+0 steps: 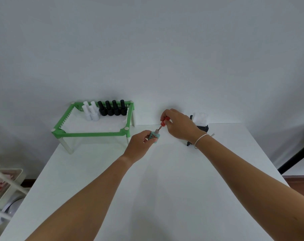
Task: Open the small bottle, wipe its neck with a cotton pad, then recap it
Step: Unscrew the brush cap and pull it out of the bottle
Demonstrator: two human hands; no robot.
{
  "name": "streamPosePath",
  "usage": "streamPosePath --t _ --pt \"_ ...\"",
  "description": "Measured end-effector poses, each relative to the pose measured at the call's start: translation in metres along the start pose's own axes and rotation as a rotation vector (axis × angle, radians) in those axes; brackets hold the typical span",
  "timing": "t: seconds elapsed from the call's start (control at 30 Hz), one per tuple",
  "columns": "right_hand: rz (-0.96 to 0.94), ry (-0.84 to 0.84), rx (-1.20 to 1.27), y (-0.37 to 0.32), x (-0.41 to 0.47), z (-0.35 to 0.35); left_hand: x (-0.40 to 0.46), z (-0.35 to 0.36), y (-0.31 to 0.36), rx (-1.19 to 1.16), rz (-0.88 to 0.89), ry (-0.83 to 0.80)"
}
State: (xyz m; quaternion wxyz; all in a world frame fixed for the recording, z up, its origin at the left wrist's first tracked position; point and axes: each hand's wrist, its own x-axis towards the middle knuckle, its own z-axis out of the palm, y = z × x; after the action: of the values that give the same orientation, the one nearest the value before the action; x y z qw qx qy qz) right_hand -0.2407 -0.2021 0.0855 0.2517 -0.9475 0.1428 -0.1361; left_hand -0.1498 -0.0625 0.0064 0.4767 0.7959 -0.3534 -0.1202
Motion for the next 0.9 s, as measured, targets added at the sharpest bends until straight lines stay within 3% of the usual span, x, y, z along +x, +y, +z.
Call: streamPosePath --t 0.53,0.7,0.9 --pt "0.001 0.007 0.087 0.004 0.0 0.001 0.0 -0.001 -0.004 0.039 -0.013 -0.007" --pt "0.152 0.133 0.445 0.013 -0.002 -0.001 -0.002 0.0 -0.005 0.002 -0.028 -0.013" --pt "0.439 0.143 1.121 0.04 -0.013 0.011 -0.008 0.005 -0.011 -0.057 -0.057 -0.016"
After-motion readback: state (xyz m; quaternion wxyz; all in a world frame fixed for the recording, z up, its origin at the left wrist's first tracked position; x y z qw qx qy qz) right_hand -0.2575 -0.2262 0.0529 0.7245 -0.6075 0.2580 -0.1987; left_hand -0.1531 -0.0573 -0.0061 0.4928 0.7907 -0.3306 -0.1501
